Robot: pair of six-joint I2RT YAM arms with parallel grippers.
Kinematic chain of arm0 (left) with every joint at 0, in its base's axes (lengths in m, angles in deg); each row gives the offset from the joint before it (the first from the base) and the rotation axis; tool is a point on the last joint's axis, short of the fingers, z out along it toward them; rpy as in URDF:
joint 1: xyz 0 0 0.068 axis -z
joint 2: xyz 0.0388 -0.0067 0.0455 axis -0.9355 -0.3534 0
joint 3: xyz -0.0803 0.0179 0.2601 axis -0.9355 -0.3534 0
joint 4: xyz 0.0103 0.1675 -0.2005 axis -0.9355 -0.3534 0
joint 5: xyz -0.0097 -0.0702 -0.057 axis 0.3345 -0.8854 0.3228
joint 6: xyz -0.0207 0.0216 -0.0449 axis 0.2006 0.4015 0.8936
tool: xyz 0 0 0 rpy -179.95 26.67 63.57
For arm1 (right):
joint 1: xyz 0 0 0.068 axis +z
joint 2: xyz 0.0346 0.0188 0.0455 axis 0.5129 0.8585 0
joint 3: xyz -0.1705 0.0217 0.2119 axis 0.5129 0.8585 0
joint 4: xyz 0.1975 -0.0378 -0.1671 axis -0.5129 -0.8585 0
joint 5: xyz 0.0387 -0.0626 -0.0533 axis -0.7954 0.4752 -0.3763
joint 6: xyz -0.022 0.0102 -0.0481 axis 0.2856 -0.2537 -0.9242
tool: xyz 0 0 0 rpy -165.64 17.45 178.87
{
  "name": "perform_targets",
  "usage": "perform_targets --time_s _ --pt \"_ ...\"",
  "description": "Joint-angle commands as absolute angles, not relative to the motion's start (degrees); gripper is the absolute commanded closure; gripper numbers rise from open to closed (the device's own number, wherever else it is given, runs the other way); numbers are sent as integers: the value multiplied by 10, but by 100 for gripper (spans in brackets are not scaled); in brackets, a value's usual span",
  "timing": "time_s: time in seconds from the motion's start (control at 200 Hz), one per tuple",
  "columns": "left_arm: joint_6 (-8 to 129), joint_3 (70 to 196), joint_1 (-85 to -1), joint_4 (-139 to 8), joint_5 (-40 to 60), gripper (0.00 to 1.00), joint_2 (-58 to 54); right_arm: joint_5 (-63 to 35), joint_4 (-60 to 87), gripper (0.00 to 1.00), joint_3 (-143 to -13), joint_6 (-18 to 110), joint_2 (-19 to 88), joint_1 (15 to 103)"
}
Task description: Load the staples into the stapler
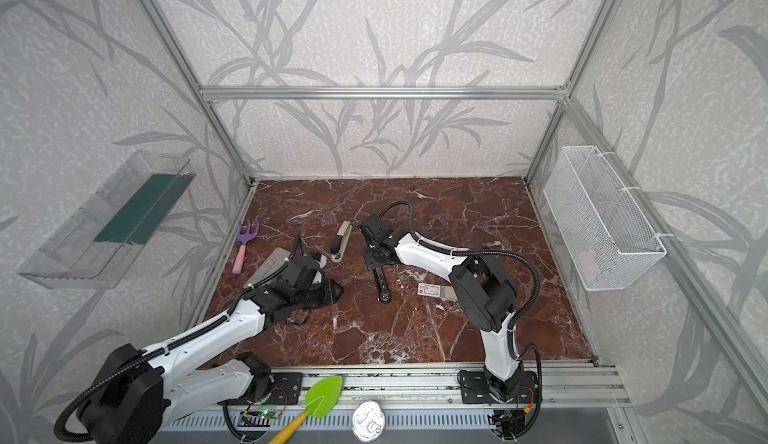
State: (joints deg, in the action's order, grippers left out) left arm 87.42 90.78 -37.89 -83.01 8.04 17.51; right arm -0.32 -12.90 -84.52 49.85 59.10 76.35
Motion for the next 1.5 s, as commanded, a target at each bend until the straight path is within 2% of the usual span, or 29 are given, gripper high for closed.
perform_targets --time_s 0.0,1.495 --pt "876 898 -383 -819 76 66 181 5 -128 85 -865 506 600 767" --pt "879 878 -402 -809 70 66 180 45 -140 85 -880 506 642 777"
